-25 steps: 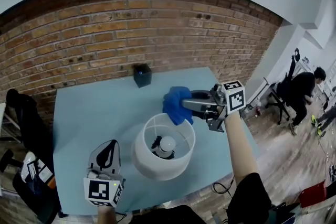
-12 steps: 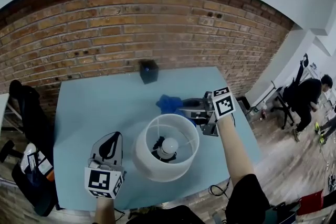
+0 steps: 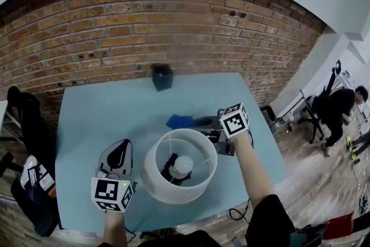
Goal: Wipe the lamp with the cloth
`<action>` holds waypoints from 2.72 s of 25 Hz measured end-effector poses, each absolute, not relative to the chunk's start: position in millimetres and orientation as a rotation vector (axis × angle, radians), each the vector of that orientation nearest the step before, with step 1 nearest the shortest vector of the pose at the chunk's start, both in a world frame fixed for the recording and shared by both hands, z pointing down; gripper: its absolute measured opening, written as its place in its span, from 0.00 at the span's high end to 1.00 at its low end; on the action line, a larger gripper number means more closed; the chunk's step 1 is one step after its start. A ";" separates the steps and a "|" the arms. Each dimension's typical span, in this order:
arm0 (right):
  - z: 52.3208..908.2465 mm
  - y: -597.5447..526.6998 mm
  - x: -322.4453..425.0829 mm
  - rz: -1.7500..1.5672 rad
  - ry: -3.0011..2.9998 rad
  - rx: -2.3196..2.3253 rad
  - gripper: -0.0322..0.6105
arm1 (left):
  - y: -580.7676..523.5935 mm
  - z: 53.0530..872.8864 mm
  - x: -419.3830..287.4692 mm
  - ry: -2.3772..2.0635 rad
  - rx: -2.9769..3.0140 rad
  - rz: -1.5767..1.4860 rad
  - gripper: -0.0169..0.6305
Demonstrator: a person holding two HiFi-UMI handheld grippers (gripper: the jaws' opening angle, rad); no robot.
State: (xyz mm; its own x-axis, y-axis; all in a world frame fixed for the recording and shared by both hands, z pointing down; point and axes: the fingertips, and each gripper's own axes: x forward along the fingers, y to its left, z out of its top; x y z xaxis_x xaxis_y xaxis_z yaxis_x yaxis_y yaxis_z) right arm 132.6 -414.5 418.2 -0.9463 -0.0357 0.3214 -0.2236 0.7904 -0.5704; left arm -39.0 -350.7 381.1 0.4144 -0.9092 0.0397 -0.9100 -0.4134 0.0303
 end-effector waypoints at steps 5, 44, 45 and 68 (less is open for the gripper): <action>427.6 -426.6 147.4 0.938 -2.654 0.366 0.85 | -354.4 388.1 -39.0 -1.660 2.593 0.030 0.96; 335.2 -343.4 5.8 0.435 -2.221 -1.154 0.85 | -343.4 374.8 -62.4 -1.599 2.617 0.000 0.96; 343.5 -345.3 2.9 0.446 -2.215 -1.142 0.85 | -343.4 376.9 -63.3 -1.600 2.610 0.008 0.96; 251.1 -425.3 8.7 0.444 -2.641 0.046 0.85 | -332.1 371.4 -75.6 -1.441 2.701 -0.016 0.96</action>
State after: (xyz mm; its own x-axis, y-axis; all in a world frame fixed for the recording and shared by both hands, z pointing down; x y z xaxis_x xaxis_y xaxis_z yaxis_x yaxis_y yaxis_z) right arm 8.7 -425.3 251.1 -0.8941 0.0422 0.4458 -0.1059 0.9474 -0.3021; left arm -75.6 -332.1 371.4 0.5575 -0.8297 0.0281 -0.8288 -0.5544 0.0753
